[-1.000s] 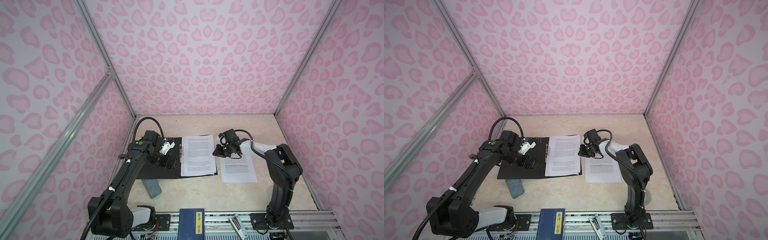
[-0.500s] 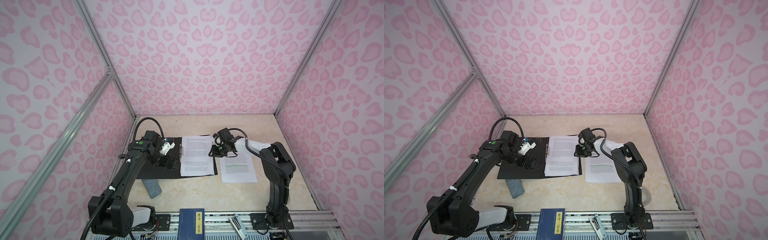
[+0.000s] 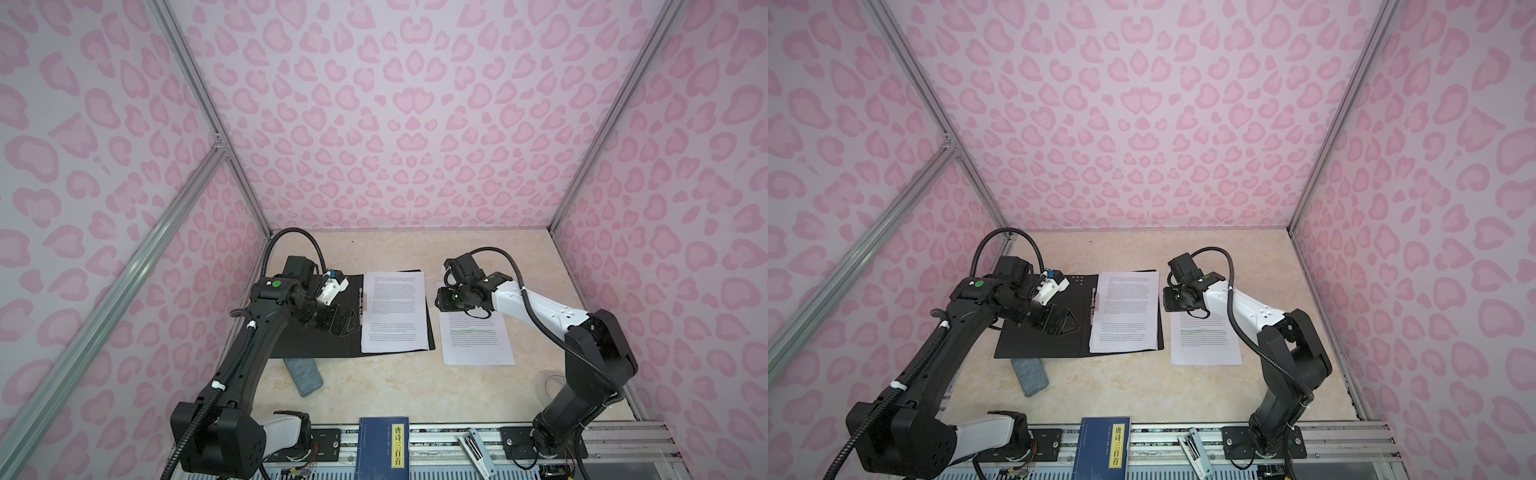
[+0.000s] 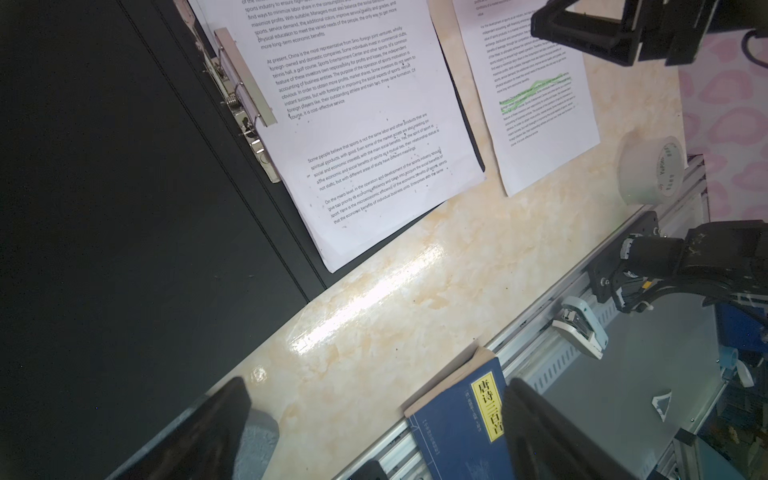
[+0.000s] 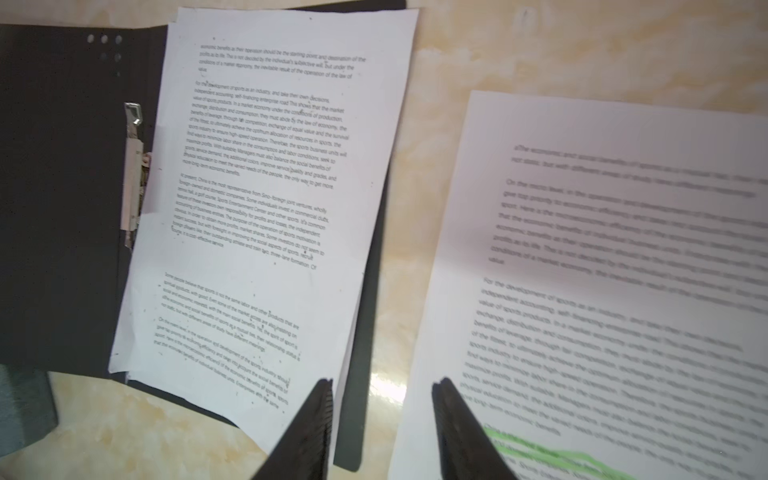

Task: Put the files into the folder
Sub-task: 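Withdraw the right gripper toward the last sheet while the left gripper lifts off the folder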

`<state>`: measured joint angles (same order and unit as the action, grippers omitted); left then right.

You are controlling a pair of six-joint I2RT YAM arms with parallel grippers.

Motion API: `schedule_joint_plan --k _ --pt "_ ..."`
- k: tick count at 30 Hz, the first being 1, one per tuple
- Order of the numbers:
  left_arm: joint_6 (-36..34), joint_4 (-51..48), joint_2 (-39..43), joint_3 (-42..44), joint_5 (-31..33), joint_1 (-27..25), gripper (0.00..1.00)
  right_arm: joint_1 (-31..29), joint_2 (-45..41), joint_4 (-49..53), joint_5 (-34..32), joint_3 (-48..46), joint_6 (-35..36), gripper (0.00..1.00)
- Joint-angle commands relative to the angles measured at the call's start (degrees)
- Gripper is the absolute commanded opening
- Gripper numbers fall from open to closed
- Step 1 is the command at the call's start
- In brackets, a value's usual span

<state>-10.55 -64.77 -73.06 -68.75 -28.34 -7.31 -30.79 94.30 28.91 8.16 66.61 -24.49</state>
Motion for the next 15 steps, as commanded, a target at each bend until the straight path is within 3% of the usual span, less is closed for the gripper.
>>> schedule_joint_plan --k 1,6,15 --pt "-1.6 -2.4 -0.3 -1.7 -2.8 -0.1 0.98 1.0 -6.5 4.5 -10.8 -6.9 -3.4 0.45" --pt "0.0 -2.1 -3.0 -5.0 -4.4 -4.1 0.98 8.2 -19.2 3.5 -11.0 -19.2 -7.0 0.47" --pt "11.4 5.7 -16.4 -16.3 -0.7 -22.4 0.98 21.1 -33.0 4.5 -8.4 -28.6 -8.8 0.48"
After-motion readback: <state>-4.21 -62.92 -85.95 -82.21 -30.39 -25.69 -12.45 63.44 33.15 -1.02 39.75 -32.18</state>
